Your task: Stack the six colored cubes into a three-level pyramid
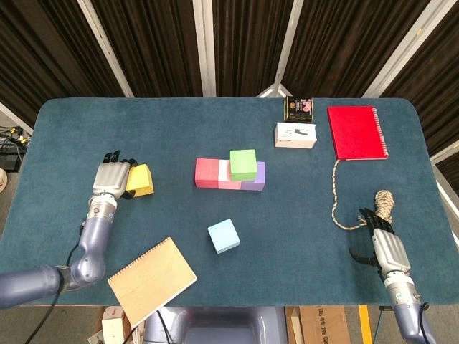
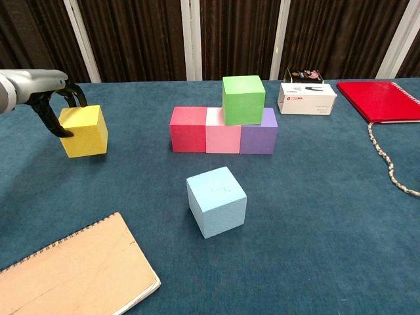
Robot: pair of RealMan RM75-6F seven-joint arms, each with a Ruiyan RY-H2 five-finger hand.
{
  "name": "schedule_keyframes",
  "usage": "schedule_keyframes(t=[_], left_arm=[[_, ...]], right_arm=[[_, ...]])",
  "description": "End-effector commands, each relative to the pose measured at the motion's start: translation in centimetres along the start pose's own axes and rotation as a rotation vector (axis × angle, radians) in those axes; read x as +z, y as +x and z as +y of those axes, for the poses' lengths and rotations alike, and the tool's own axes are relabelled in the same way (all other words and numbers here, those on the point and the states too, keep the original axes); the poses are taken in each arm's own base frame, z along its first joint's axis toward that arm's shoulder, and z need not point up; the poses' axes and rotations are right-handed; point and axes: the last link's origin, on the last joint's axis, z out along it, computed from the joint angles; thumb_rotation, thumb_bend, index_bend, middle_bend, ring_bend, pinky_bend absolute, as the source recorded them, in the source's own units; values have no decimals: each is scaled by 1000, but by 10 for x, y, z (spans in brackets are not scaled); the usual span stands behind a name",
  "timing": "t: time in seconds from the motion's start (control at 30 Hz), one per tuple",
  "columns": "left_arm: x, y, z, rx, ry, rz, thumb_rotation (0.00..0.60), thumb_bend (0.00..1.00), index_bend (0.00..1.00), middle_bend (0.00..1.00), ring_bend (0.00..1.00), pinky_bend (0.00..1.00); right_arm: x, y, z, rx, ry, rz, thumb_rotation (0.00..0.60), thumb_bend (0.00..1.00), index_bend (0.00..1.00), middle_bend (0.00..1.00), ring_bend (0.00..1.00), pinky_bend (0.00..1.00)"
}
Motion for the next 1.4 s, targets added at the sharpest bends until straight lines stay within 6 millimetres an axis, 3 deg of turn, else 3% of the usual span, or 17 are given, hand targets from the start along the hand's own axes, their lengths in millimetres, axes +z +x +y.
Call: schedule_keyframes(t=[0.03, 0.17, 0.3, 0.37, 0.63, 1.03, 1.4], left_arm=[[-11, 31, 3, -9, -125, -40, 600, 417, 292, 310, 0, 0], [-14, 66, 6, 24, -196, -14, 600, 421, 302, 304, 0, 0], [-13, 88, 15, 9, -255, -9, 600, 422, 305, 293, 0, 0], [-7, 101, 30, -22, -306, -3, 600, 422, 304, 283, 0, 0], [15, 103, 59, -11, -390, 1, 600, 422, 301, 261, 0, 0], [40, 97, 81, -24, -387, -18, 600, 422, 299, 260, 0, 0], [38, 92, 111, -49, -363, -22, 600, 416, 284, 260, 0, 0]], right_arm=[[0, 1, 1, -1, -3, 4, 600, 344, 36, 16, 0, 0], [0, 2, 2, -7, -10, 18, 600, 344, 36, 16, 0, 0], [-1, 3, 0, -7, -16, 29, 600, 344, 36, 17, 0, 0], [-2, 3, -1, -14, -17, 40, 600, 344, 36, 17, 0, 0], [-4, 4, -2, -27, -33, 62, 600, 344, 36, 17, 0, 0], [1, 1, 1, -41, -63, 49, 600, 344, 36, 17, 0, 0], [4, 3, 4, -22, -67, 44, 600, 344, 36, 17, 0, 0]])
